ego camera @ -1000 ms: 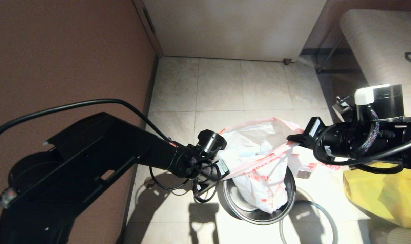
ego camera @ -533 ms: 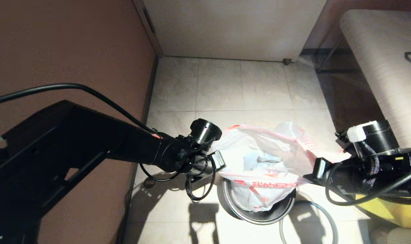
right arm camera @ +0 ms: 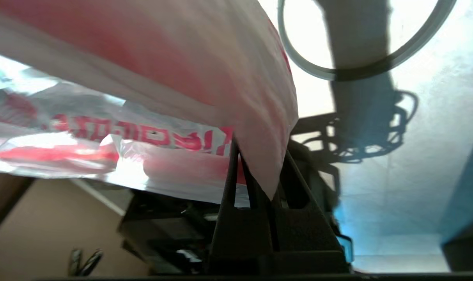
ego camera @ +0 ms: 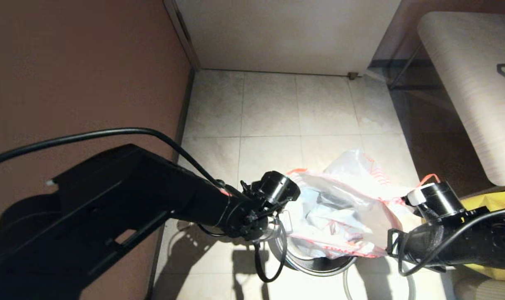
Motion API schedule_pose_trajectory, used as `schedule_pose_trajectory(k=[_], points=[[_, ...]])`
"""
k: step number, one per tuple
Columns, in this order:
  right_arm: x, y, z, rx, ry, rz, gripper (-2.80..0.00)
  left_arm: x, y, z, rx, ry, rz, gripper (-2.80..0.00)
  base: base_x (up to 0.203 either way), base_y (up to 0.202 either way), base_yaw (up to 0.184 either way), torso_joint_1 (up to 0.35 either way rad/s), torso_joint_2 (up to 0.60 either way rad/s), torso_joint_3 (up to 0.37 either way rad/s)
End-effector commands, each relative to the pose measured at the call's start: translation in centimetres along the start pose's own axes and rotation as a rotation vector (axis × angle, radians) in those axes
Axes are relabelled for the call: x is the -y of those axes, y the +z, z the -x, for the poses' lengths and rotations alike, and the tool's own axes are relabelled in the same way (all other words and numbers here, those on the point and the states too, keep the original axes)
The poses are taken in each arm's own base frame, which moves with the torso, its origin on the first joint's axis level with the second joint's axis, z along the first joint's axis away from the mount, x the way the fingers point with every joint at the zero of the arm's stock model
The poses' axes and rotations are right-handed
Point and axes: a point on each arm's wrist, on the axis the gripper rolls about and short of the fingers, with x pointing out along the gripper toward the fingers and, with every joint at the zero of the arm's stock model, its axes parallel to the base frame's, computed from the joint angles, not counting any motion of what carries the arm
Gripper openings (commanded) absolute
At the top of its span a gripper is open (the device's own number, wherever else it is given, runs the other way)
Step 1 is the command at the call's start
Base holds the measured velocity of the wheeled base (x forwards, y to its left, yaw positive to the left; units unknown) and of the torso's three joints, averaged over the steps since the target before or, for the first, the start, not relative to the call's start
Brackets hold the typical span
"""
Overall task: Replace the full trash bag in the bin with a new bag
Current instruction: Put the new garbage bag on the trash can
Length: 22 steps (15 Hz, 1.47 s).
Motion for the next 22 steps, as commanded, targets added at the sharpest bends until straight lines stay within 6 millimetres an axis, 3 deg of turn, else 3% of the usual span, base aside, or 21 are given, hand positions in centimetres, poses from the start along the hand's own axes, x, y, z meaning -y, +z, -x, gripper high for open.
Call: schedule_pose_trajectory(k=[1,5,8,11,14,17,22], points=[[0.7,-0.7,-3.7,-0.078,-0.063,0.003,-2.8,-0.1,-1.8,-1.9,-0.023,0.068,-0.042,-2.8,0.0,0.0,0.0,0.0,0.0,0.0],[1.9,-1.6,-9.7,-0.082,-0.175,0.053,-2.8,-0.6,-2.7,-2.4,-0.013,0.138,-0.071,-2.8,0.0,0.0,0.0,0.0,0.0,0.0],[1.8,-1.6,-12.0,-0.05,-0.172,0.082,-2.8,-1.5,-4.0,-2.6,-0.032,0.192,-0.115,-2.8,0.0,0.0,0.0,0.0,0.0,0.0],[1.3,-0.2,-13.9,0.0,-0.149,0.093,-2.8,-1.5,-3.9,-3.7,-0.025,0.207,-0.113,-2.8,0.0,0.0,0.0,0.0,0.0,0.0],[-1.2,0.9,-14.4,0.057,-0.089,0.124,-2.8,-1.8,-3.5,-3.8,0.007,0.224,-0.094,-2.8,0.0,0.0,0.0,0.0,0.0,0.0],[-4.3,2.3,-13.5,0.167,0.008,0.142,-2.8,-2.5,-1.2,-2.0,0.063,0.208,-0.044,-2.8,0.0,0.0,0.0,0.0,0.0,0.0],[-10.1,3.1,-13.0,0.257,0.167,0.211,-2.8,-7.4,2.1,-2.0,0.095,0.276,0.077,-2.8,0.0,0.0,0.0,0.0,0.0,0.0]])
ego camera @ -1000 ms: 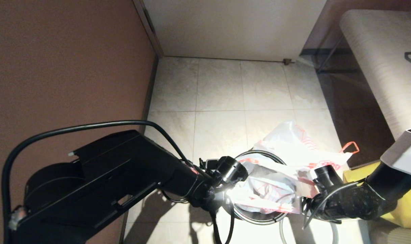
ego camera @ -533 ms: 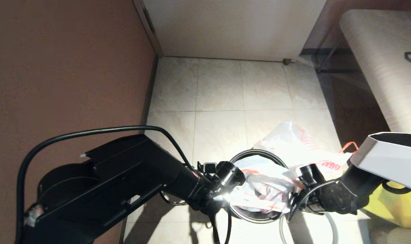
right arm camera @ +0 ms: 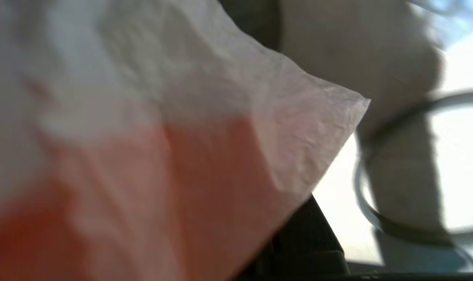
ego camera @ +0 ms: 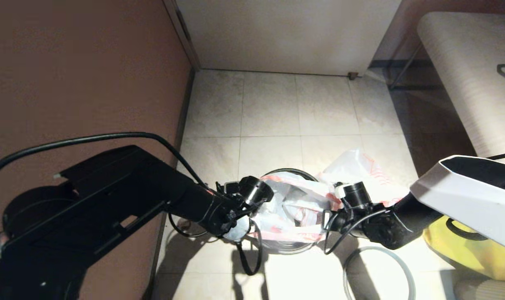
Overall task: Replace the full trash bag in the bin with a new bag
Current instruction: Put the new garbage bag on the trash can
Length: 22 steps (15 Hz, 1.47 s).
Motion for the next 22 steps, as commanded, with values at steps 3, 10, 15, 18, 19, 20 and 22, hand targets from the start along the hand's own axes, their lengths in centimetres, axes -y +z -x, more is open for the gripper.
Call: schedule_pose_trajectory(k=[3,10,15,18,19,20,22], points=[[-3.8,1.5,-1.1,0.067,0.093,0.04,-2.8,-4.1,2.3,-1.7,0.058,0.039,0.092,-2.8,0.0,0.0,0.0,0.0,0.0,0.0],[-5.1,3.1,2.0,-0.018,0.061,0.065,-2.8,-3.9,2.7,-1.3,0.101,-0.027,0.095,-2.8,0.0,0.0,0.0,0.0,0.0,0.0],[-3.2,1.8,4.9,-0.062,0.01,0.061,-2.8,-2.3,-0.5,0.3,0.092,-0.084,0.03,-2.8,0.0,0.0,0.0,0.0,0.0,0.0],[-1.9,-0.2,5.6,-0.102,-0.07,0.074,-2.8,-2.3,-2.7,-1.2,0.044,-0.066,-0.005,-2.8,0.0,0.0,0.0,0.0,0.0,0.0],[-1.8,-0.5,5.8,-0.105,-0.081,0.077,-2.8,-2.5,-3.3,-1.5,0.044,-0.069,-0.004,-2.8,0.0,0.0,0.0,0.0,0.0,0.0],[-1.6,-0.9,6.3,-0.114,-0.082,0.081,-2.8,-3.0,-4.1,-1.6,0.041,-0.069,-0.006,-2.8,0.0,0.0,0.0,0.0,0.0,0.0],[-1.6,-2.2,6.4,-0.151,-0.089,0.1,-2.8,-3.6,-5.5,-2.2,0.041,-0.071,-0.011,-2.8,0.0,0.0,0.0,0.0,0.0,0.0]])
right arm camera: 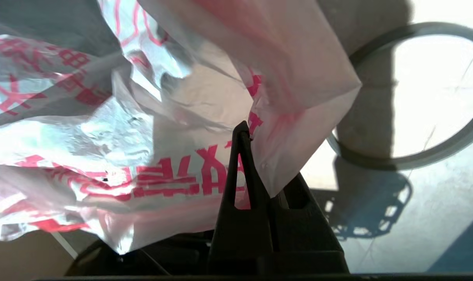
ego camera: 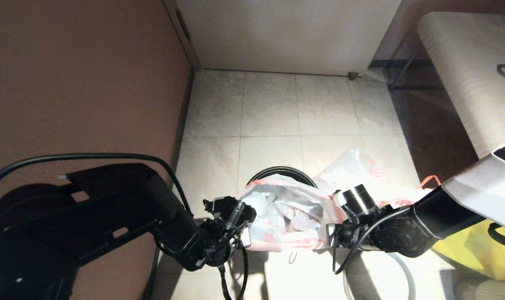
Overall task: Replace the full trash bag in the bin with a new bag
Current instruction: Put the new garbage bag on the trash can
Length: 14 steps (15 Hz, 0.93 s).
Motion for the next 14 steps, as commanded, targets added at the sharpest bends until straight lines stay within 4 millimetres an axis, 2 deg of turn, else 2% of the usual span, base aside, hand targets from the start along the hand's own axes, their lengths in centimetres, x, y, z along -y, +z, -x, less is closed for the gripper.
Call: schedule_pose_trajectory(k=[1,6,9,12,14], points=[[0.1,-0.7,-0.4,-0.025,-0.01,0.006,-2.8,-0.7,-1.8,-0.9,-0.03,0.022,-0.016,-2.8,0.0,0.0,0.0,0.0,0.0,0.0],[0.6,-2.6,-2.8,-0.107,-0.036,-0.016,-2.8,-0.9,-2.3,-0.9,-0.047,0.005,-0.034,-2.8,0.0,0.0,0.0,0.0,0.0,0.0],[0.3,-3.2,-5.1,-0.119,-0.052,-0.006,-2.8,-1.3,-2.5,-2.7,-0.04,0.021,-0.07,-2.8,0.0,0.0,0.0,0.0,0.0,0.0],[-0.8,-1.4,-7.1,-0.05,-0.045,-0.012,-2.8,-1.7,-0.2,-3.6,0.02,0.028,-0.077,-2.8,0.0,0.0,0.0,0.0,0.0,0.0],[-1.4,-0.1,-8.5,-0.013,-0.038,-0.005,-2.8,-1.8,0.6,-5.3,0.037,0.052,-0.084,-2.8,0.0,0.0,0.0,0.0,0.0,0.0]])
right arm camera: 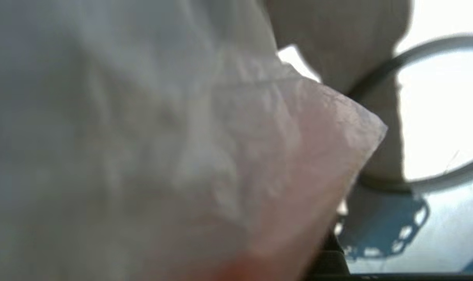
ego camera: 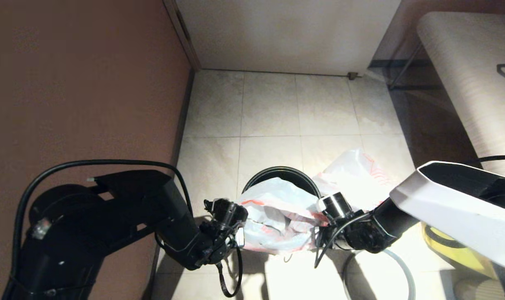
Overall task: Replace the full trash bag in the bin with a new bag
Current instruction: Put the new garbage bag on the trash can
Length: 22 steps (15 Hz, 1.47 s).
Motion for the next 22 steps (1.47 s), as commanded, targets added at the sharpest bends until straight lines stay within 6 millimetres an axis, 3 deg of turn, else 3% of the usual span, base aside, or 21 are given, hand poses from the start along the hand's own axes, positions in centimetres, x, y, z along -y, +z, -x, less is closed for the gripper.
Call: schedule_pose_trajectory(k=[1,5,10,13,14,18,22], points=[[-0.4,0.6,-1.9,0.022,-0.011,-0.004,-2.8,-0.1,1.0,-2.1,0.034,0.039,0.024,-2.8,0.0,0.0,0.0,0.0,0.0,0.0],[-1.2,3.9,-3.0,0.153,-0.037,-0.04,-2.8,0.5,2.8,-2.7,0.129,0.091,0.073,-2.8,0.0,0.0,0.0,0.0,0.0,0.0],[-2.5,6.8,-0.2,0.261,0.025,-0.057,-2.8,1.7,4.5,-0.7,0.233,0.082,0.115,-2.8,0.0,0.0,0.0,0.0,0.0,0.0],[-2.4,7.4,1.4,0.278,0.03,-0.058,-2.8,2.1,5.3,-1.0,0.258,0.069,0.127,-2.8,0.0,0.0,0.0,0.0,0.0,0.0],[-2.3,7.2,1.6,0.273,0.027,-0.055,-2.8,2.0,5.2,-1.0,0.252,0.067,0.127,0.0,0.0,0.0,0.0,0.0,0.0,0.0],[-2.0,6.7,1.2,0.257,0.013,-0.047,-2.8,-0.3,3.0,1.6,0.173,0.087,0.082,0.0,0.0,0.0,0.0,0.0,0.0,0.0],[-2.1,6.4,0.9,0.249,0.012,-0.044,-2.8,-2.0,3.6,6.5,0.144,-0.07,0.159,0.0,0.0,0.0,0.0,0.0,0.0,0.0]])
